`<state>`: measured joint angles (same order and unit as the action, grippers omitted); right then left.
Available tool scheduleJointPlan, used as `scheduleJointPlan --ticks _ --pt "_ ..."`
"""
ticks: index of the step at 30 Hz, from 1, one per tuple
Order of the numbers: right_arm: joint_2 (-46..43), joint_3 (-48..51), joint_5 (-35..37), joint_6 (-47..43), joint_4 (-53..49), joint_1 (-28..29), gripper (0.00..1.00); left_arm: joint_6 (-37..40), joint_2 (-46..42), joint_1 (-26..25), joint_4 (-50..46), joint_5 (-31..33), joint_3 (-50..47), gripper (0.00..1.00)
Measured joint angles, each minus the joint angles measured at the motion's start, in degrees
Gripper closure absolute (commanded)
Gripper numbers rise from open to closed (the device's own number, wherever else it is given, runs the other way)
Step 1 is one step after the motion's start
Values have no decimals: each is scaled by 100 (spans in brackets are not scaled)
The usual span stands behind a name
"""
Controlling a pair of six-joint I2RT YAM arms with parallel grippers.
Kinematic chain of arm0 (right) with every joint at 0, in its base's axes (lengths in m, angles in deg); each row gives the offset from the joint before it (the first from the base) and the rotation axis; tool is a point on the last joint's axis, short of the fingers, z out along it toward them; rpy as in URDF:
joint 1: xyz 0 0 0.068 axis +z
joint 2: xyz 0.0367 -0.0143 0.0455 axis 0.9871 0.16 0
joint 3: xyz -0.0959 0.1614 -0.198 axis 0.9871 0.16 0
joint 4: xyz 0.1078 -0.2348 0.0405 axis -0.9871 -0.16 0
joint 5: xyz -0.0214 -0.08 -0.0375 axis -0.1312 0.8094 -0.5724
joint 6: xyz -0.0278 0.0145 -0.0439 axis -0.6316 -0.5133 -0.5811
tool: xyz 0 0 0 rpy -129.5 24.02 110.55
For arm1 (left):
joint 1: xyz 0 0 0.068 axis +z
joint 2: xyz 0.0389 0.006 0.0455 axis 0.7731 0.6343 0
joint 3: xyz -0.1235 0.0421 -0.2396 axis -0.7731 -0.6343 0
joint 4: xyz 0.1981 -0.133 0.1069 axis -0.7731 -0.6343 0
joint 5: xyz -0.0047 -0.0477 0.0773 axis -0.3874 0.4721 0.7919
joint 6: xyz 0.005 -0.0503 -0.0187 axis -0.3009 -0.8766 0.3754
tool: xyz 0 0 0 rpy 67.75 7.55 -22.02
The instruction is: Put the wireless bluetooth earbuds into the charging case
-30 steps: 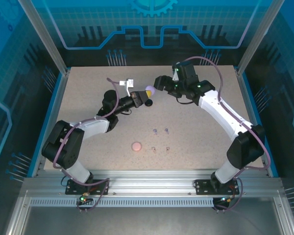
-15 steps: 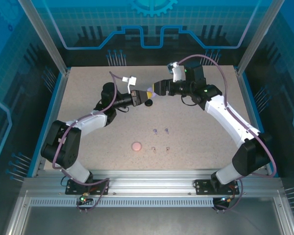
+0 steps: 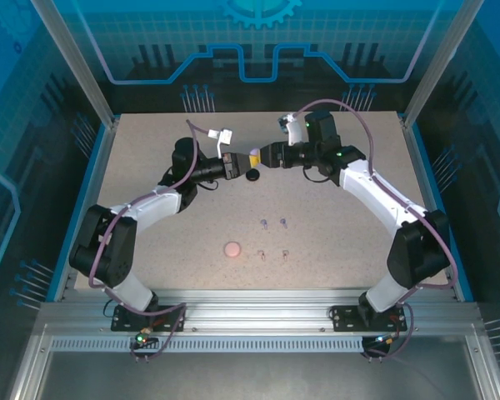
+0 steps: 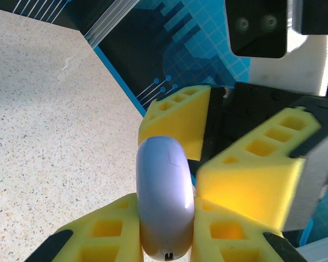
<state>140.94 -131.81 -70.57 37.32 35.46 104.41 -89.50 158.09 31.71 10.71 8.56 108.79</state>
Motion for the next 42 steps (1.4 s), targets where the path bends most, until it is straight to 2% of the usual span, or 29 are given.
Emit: scheduleJointPlan --ticks 12,22,30,42 --pt "22 608 37 179 149 -409 48 15 -203 4 -66 -111 0 100" --pt "-452 673 -848 76 188 -782 49 11 -195 7 -26 -525 37 100" --pt "-492 671 -1405 28 280 -787 50 -7 -175 7 166 -743 120 100" --pt "-435 671 -1532 87 407 -634 54 -11 -114 7 227 -787 125 100"
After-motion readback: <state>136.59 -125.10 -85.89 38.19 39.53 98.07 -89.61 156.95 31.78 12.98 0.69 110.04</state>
